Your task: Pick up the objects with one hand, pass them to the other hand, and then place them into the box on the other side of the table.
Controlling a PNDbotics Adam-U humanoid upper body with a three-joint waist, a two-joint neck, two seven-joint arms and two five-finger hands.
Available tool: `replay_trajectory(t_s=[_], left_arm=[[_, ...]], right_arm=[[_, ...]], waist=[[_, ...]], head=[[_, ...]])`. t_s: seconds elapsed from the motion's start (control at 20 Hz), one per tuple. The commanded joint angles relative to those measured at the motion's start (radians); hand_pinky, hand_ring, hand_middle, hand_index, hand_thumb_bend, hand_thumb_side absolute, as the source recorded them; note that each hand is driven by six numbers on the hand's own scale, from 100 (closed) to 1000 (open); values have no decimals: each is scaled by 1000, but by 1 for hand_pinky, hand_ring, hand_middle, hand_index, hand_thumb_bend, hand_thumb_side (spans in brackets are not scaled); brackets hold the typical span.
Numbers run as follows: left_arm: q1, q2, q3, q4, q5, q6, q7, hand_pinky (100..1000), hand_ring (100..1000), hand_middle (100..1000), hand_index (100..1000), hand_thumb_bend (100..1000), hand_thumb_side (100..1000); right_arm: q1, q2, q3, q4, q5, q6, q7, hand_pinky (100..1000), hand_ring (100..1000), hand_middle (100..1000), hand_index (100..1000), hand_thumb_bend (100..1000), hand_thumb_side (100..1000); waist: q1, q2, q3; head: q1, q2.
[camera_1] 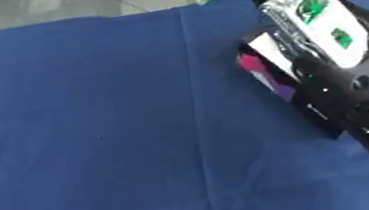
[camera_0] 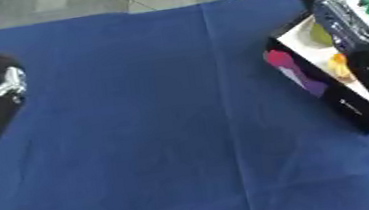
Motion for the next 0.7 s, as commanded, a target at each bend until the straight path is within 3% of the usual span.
replay_trajectory(t_s=[0.05, 0.3, 0.55, 0.7], left_arm=[[3, 38, 48, -5, 194, -39, 64, 779, 670, 634, 767, 100, 865], [9, 32, 70, -3, 365, -88, 131, 786, 672, 639, 772, 118, 884], [7, 37, 73, -21, 408, -111, 169, 790, 676, 643, 773, 151, 866], [5, 38, 75, -32, 414, -117, 178, 789, 676, 644, 776, 163, 857]], right_arm=[[18, -99, -45, 27, -10, 315, -359, 612, 592, 392, 512, 100, 100], [114, -187, -91, 90, -1, 315, -376, 635, 595, 396, 512, 100, 100], [187, -237, -128, 137, 16, 315, -380, 663, 598, 399, 512, 100, 100], [218, -252, -143, 161, 35, 315, -380, 687, 609, 408, 519, 100, 100]], waist=[[-1, -21, 0], [1, -19, -1], [4, -17, -2], [5, -17, -2]], head=[[-25, -20], [-70, -30], [-131, -42], [-145, -46]])
